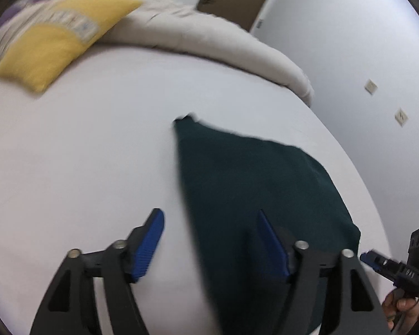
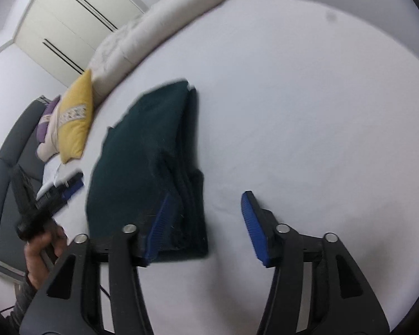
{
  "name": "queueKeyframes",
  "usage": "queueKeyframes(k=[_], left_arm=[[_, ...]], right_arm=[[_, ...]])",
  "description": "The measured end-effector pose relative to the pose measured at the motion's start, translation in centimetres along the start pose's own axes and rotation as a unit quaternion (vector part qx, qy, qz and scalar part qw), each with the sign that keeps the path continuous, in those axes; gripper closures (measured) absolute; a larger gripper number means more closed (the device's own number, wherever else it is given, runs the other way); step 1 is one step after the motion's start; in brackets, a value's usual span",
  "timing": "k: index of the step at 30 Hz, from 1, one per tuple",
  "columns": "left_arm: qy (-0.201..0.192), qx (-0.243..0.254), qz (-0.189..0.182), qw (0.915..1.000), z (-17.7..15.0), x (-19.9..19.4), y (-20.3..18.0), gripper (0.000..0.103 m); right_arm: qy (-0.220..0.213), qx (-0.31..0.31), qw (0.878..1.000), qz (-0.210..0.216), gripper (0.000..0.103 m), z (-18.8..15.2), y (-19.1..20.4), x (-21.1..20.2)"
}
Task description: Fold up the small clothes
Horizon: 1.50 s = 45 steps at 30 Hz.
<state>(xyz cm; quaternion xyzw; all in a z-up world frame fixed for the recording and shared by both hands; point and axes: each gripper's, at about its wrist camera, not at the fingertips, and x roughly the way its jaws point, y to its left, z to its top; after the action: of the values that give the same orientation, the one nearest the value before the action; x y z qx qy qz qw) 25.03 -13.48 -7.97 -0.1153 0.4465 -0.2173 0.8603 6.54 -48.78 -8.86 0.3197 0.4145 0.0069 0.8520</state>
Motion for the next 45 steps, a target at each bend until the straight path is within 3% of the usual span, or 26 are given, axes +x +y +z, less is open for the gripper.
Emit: queueKeyframes(k=[4, 5, 7, 9, 11, 13, 16, 18, 20, 24, 34, 38, 45], left_arm=[[0.051, -0.063, -0.044, 0.9958, -0.9, 1.6, 1.5, 0.027], [0.062, -0.079, -0.059, 0.9931, -0.9, 2.3, 1.8, 0.021], [0.076, -0.101, -0.078, 0.9889, -0.7, 3.2, 1.9, 0.014], [0.083, -0.088, -0.077, 0.9897, -0.5, 3.7, 1.1, 0.013], [0.088, -0.065, -0.07, 0.9915, -0.4, 4.2, -0.2, 0.014], [0.096, -0.048, -0.069, 0.9918, -0.4, 5.0, -1.1, 0.024], [0.115, -0.029, -0.057, 0.9913, -0.1, 5.9, -2.5, 0.033], [0.122, -0.03, -0.058, 0.9904, 0.2, 5.7, -2.6, 0.049], [0.122, -0.031, -0.067, 0.9897, 0.3, 4.9, -2.4, 0.063], [0.113, -0.008, -0.052, 0.9923, -0.4, 1.2, -2.2, 0.067], [0.041, 0.033, -0.03, 0.9982, -2.1, -13.5, 3.1, 0.067], [0.029, 0.039, -0.009, 0.9988, -4.1, -17.7, 6.6, 0.067], [0.046, 0.023, 0.001, 0.9987, -7.0, -17.1, 10.6, 0.067]], right_arm=[[0.014, 0.008, 0.998, 0.053, 0.035, 2.6, 0.3, 0.8], [0.028, 0.002, 0.998, 0.063, 0.035, 3.3, 0.9, 2.1], [0.066, 0.009, 0.996, 0.053, 0.035, 3.8, 1.0, 4.1], [0.106, 0.029, 0.992, 0.06, 0.034, 3.6, 0.3, 6.2], [0.099, 0.037, 0.992, 0.07, 0.042, 4.7, 0.2, 7.2], [0.106, 0.047, 0.991, 0.064, 0.064, 5.4, 0.3, 8.5], [0.115, -0.004, 0.993, 0.019, 0.071, 5.7, 2.5, 10.4], [0.111, -0.035, 0.993, -0.015, 0.075, 5.1, 3.7, 10.4], [0.097, -0.049, 0.993, -0.037, 0.08, 4.8, 5.0, 9.3], [0.066, -0.084, 0.993, -0.051, 0.082, 3.4, 8.3, 6.4], [0.032, -0.169, 0.985, 0.035, 0.083, -4.6, 20.5, -2.6], [0.04, -0.184, 0.98, 0.056, 0.082, -8.1, 23.9, -2.9], [0.067, -0.165, 0.981, 0.072, 0.082, -12.2, 25.8, 1.1]])
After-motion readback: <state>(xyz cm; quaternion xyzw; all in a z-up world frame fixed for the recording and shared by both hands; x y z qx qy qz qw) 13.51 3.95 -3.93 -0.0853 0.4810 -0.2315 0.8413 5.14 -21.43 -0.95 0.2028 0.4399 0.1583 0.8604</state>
